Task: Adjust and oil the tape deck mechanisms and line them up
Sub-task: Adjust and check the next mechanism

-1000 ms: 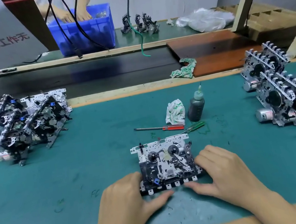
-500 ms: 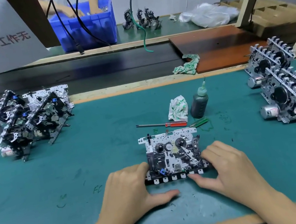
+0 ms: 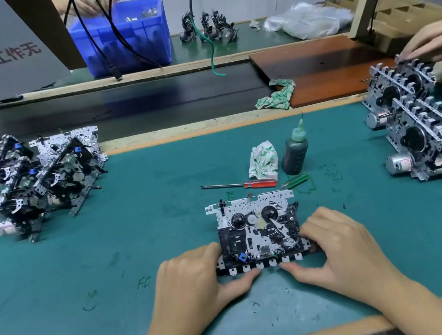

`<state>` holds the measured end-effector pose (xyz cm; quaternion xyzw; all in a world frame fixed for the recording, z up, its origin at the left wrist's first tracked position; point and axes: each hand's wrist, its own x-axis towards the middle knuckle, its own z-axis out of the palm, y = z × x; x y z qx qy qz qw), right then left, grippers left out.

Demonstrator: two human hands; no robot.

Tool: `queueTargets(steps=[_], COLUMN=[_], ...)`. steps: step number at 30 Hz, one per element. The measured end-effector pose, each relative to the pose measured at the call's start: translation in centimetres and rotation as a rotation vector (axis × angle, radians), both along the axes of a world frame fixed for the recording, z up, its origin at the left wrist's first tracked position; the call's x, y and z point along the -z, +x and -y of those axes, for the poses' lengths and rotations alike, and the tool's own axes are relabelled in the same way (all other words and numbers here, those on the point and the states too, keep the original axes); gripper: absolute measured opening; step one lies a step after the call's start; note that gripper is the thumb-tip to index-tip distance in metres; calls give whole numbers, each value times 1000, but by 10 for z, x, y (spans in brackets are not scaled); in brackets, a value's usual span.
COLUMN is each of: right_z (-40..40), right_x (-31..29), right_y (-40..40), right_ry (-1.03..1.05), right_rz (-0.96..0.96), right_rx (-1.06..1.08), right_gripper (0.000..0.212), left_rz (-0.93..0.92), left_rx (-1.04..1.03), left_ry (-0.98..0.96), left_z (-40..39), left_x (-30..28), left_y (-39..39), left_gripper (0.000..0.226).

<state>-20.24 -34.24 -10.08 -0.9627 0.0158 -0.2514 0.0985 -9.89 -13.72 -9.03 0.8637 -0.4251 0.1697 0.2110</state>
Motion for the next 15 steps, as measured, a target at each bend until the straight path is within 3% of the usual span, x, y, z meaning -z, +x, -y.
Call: queueTargets(steps=[8, 15], right_z=[1, 6], right_x=[-3, -2], right_y=[-1, -4], right_ry=[-4, 28], right_rz=[-7, -10], right_rx=[-2, -83], right_gripper=[51, 48], left_rz=[67, 35], left_rx=[107, 7], left_ry=[20, -33], left_z=[-5, -2], left_x=[2, 7], left_y=[6, 4], left_gripper=[54, 52])
